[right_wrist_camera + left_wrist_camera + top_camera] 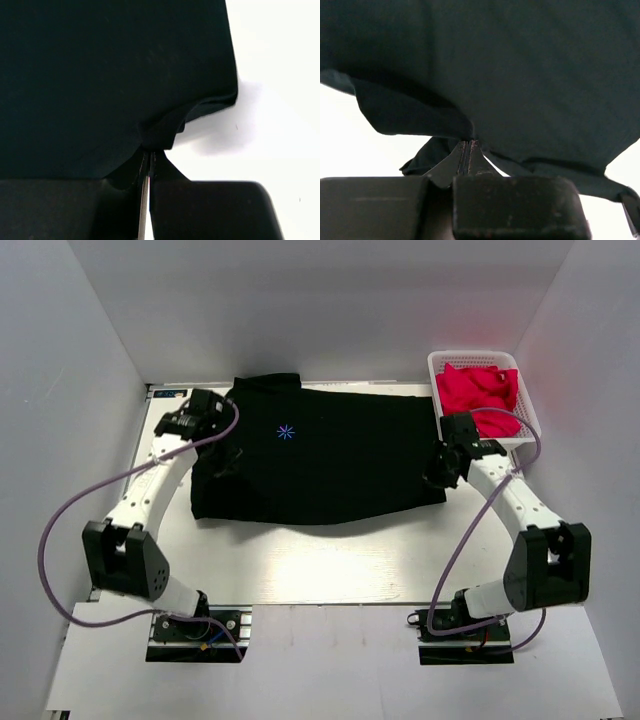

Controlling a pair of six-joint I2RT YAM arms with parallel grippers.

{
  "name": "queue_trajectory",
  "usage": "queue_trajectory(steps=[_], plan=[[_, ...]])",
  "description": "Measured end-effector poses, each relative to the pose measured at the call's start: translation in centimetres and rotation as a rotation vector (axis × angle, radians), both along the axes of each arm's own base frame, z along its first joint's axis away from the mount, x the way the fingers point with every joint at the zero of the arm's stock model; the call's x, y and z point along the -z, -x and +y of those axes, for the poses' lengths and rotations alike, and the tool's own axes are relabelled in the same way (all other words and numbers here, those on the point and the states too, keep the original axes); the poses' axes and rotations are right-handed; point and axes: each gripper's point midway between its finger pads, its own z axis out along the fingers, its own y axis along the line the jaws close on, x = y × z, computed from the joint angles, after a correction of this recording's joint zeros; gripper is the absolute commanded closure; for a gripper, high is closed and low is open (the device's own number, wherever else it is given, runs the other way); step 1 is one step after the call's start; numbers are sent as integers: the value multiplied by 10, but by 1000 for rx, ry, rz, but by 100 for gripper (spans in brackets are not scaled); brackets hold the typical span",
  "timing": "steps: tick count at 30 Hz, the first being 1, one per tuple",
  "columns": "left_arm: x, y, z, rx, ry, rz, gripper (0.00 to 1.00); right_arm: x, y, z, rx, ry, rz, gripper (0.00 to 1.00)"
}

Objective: Fold and stack the t-shirts
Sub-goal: Fold the flattened tshirt in 1/3 of the way

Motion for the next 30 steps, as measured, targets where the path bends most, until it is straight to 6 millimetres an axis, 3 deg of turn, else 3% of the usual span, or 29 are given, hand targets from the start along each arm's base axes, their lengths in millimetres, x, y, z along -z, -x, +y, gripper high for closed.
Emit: queue_trajectory(steps=[3, 5, 11, 19, 22, 24, 25, 26, 27, 28, 29, 30], plan=[[-8, -35, 1, -18, -29, -34, 100, -6, -20, 2, -10, 13, -22, 100], [-4, -56, 3, -31, -59, -34, 100, -6, -30, 0, -9, 32, -28, 100], [20, -94, 14, -65, -130, 11, 100, 0, -56, -9, 21, 70, -32, 100], [13, -150, 24, -101, -171, -50, 100, -3, -114, -14, 59, 74, -87, 100], [19, -166, 28, -110, -185, -51, 97, 3, -121, -18, 71, 78, -83, 100], [28, -175, 30, -107, -192, -43, 76, 8, -127, -21, 81, 80, -75, 94], [33, -179, 30, -101, -197, -38, 66, 10, -132, -23, 85, 80, -73, 86], [38, -184, 32, -97, -202, -35, 51, 13, -137, -24, 90, 80, -73, 61], [42, -190, 32, -86, -209, -42, 32, 16, -143, -25, 92, 81, -78, 61], [47, -196, 33, -74, -215, -54, 22, 19, -149, -26, 87, 89, -80, 56], [52, -204, 32, -69, -218, -69, 1, 21, -155, -26, 79, 93, -83, 38], [54, -209, 33, -51, -227, -80, 0, 22, -162, -26, 72, 97, -93, 23]])
